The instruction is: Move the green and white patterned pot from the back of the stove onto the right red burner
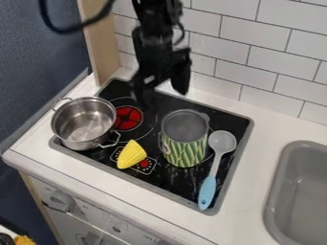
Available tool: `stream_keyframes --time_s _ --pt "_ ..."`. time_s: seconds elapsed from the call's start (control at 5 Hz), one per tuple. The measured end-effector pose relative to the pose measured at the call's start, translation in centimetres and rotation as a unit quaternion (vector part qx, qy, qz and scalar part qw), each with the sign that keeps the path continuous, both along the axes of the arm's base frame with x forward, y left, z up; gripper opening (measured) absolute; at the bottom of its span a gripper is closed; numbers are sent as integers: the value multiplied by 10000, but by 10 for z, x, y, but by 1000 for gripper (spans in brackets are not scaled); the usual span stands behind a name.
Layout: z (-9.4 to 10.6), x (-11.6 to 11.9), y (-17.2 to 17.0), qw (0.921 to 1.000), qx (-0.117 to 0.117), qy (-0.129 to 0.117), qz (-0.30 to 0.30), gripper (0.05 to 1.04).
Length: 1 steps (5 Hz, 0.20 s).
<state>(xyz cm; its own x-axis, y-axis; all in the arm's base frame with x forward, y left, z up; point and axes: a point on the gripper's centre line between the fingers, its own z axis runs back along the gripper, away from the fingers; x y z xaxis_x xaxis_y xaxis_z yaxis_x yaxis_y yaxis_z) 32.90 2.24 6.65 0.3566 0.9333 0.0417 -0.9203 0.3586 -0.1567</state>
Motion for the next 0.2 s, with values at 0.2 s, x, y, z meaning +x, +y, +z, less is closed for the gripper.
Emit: stream_keyframes --time_s 0.2 --pt "30 -3 7 9994 181 -298 41 999"
